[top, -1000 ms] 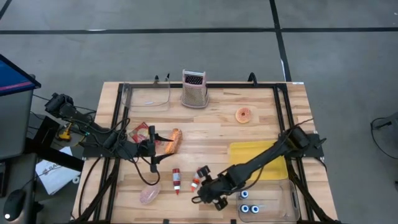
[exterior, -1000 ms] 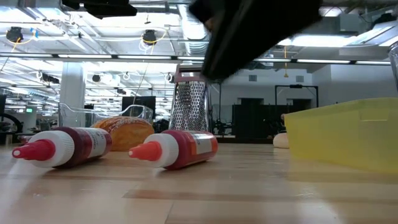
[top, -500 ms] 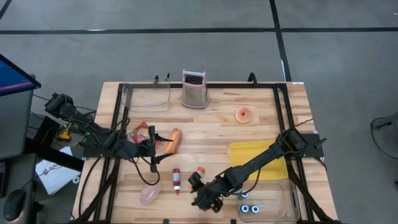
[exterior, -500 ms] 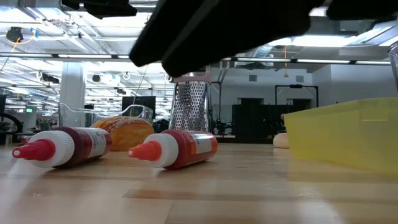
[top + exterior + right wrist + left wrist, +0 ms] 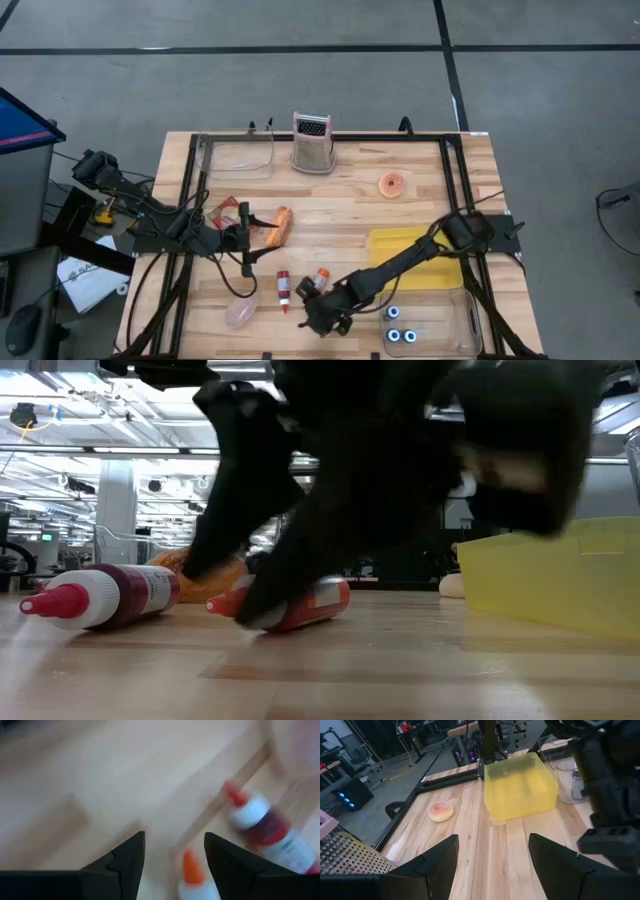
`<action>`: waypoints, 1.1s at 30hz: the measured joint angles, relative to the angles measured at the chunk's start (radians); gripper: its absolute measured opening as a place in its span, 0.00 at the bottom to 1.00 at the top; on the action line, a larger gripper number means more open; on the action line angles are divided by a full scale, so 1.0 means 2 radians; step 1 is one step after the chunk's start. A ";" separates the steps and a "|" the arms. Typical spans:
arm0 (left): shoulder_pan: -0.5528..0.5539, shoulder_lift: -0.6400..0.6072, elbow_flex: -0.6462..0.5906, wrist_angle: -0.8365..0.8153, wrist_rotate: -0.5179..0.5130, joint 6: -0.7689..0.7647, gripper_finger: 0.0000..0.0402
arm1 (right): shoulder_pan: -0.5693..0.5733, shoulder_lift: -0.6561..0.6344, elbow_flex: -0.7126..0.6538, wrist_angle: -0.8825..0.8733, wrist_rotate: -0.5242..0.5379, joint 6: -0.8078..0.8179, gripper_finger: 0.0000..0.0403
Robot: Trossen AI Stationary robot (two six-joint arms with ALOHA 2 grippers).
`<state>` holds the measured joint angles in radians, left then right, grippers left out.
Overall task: Pick & Place Food Item
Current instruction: Put the orange food coloring bottle into the bottom transparent bin
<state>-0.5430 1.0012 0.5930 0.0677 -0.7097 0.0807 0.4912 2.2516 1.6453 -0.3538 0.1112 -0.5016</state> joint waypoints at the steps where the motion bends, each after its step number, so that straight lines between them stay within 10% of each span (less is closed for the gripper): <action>1: 0.000 0.000 0.000 -0.001 0.000 -0.002 0.59 | 0.001 0.008 0.014 -0.011 0.009 -0.007 0.49; 26: 0.000 0.000 0.000 -0.011 0.000 -0.006 0.59 | -0.030 0.031 0.069 -0.128 0.009 -0.011 0.43; 33: 0.000 0.000 0.000 -0.011 0.000 -0.006 0.59 | -0.030 0.031 0.069 -0.127 0.012 -0.011 0.28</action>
<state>-0.5430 1.0012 0.5930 0.0448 -0.7095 0.0696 0.4316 2.3137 1.7828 -0.6074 0.1350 -0.5236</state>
